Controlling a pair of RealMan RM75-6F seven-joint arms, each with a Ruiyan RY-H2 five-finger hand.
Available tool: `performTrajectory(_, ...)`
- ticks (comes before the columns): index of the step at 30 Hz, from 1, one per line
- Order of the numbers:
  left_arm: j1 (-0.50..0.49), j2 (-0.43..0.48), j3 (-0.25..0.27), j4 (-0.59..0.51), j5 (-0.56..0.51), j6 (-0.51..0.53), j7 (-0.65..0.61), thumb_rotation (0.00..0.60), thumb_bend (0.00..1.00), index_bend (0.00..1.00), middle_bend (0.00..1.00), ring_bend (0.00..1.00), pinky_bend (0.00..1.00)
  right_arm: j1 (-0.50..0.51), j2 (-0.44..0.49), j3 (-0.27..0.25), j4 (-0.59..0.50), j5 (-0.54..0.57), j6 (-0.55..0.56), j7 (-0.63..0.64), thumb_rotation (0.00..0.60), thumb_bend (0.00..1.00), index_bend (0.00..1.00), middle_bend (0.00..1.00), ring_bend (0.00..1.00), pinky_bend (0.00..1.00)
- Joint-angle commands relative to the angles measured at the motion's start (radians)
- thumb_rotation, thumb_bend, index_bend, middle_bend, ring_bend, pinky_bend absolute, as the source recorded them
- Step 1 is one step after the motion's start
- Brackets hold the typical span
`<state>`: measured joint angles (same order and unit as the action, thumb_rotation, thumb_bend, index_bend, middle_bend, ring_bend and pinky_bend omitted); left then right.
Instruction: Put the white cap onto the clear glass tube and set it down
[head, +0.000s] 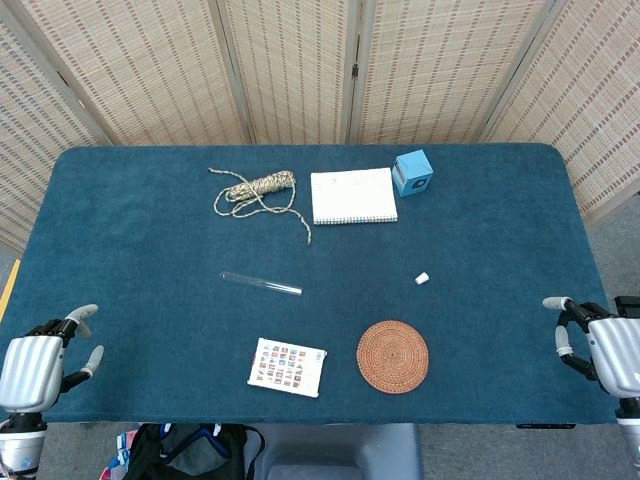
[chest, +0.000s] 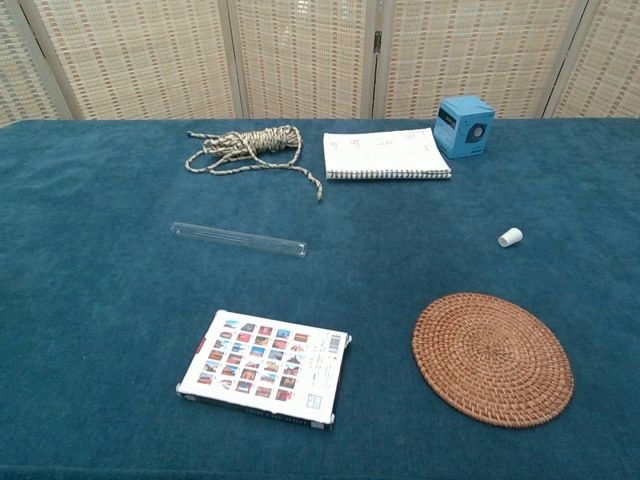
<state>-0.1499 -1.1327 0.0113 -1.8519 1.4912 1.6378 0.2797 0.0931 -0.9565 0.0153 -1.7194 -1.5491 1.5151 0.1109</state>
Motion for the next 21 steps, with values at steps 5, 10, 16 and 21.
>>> performTrajectory(5,-0.005,0.0,-0.021,-0.003,0.002,-0.031,0.012,0.6,0.3,0.27,0.51,0.47,0.55,-0.004,0.002,0.005,-0.002,-0.005,0.0,-0.003,0.6,0.55,0.32,0.53,0.41,0.62)
performTrajectory(10,-0.048,0.001,-0.054,-0.001,0.01,-0.087,0.008,0.6,0.3,0.27,0.51,0.48,0.55,-0.001,0.009,0.012,-0.013,-0.003,-0.008,-0.012,0.6,0.55,0.32,0.53,0.41,0.62)
performTrajectory(16,-0.168,-0.017,-0.134,0.011,-0.01,-0.226,0.01,0.6,0.3,0.29,0.61,0.57,0.65,0.011,0.02,0.024,-0.03,-0.004,-0.02,-0.029,0.6,0.55,0.32,0.53,0.41,0.62)
performTrajectory(21,-0.299,-0.067,-0.193,0.047,-0.048,-0.384,0.058,0.6,0.3,0.32,0.71,0.66,0.81,0.022,0.026,0.03,-0.043,0.001,-0.042,-0.039,0.6,0.55,0.32,0.53,0.41,0.62)
